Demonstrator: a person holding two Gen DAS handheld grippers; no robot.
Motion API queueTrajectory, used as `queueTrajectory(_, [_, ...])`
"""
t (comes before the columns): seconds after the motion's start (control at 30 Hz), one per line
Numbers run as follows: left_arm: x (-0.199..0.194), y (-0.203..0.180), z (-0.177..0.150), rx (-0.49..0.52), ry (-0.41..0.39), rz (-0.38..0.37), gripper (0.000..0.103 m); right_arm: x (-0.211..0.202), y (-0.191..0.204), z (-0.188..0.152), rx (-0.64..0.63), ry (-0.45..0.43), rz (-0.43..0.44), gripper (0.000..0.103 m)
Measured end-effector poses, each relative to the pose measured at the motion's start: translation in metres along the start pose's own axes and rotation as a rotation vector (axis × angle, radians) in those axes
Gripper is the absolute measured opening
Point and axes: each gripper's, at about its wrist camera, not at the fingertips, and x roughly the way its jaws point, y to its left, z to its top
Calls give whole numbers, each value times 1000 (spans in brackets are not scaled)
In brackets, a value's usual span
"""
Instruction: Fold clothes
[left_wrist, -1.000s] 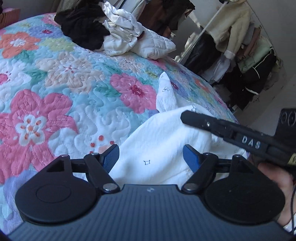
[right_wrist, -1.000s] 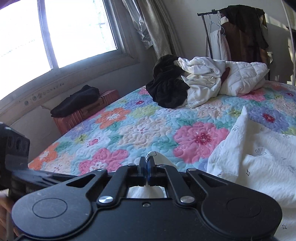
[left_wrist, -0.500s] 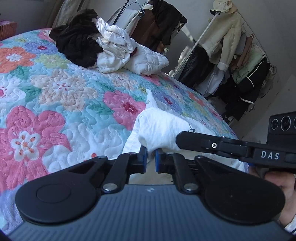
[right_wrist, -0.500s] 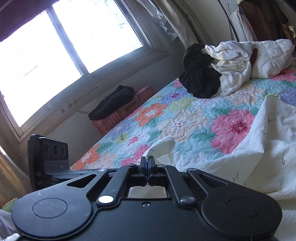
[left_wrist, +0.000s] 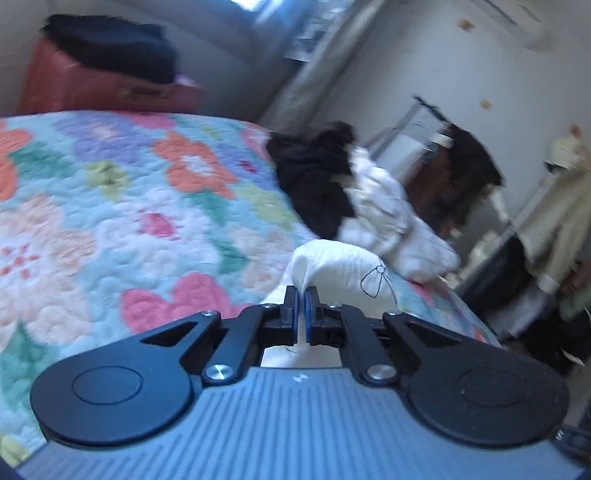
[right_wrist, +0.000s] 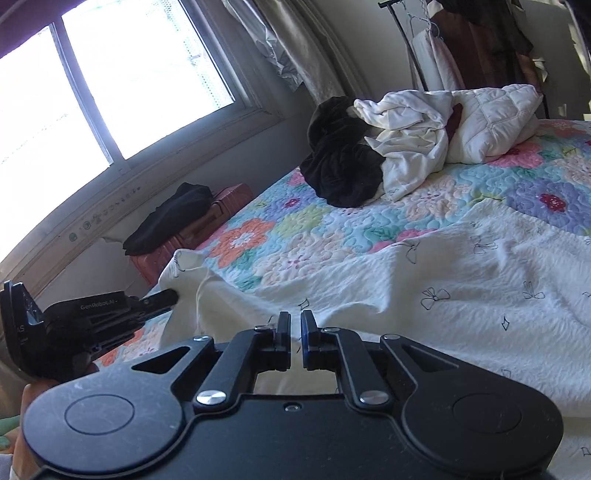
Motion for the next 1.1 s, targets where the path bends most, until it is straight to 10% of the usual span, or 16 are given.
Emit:
queueTrajectory(0.1, [23, 16, -6, -45, 107, 135, 5, 12, -6, 4, -11, 22, -98, 25])
queueTrajectory(0.23, [28, 20, -8, -30, 174, 130, 12, 30, -14, 24, -29, 68, -242, 36])
queueTrajectory(0.37, [21, 21, -6, -16, 168, 104, 54, 44, -33, 59, 33, 93, -264, 62])
queueTrajectory(0.53, [41, 32, -14, -67, 296, 47, 54, 88, -70, 85, 123, 178, -314, 67])
queueTrajectory(0.67, [51, 9, -26, 93, 345, 50, 54, 126, -98, 74, 214, 275, -303, 67])
queueTrajectory(0.9, [62, -7, -31, 170, 285, 63, 51, 178, -96, 76, -28, 303, -395, 74])
queueTrajectory(1.07, [71, -19, -33, 270, 280, 88, 18, 194, -118, 87, -87, 245, -462, 70])
queueTrajectory(1.1, [71, -20, -33, 269, 279, 83, 15, 194, -123, 91, -71, 237, -467, 52])
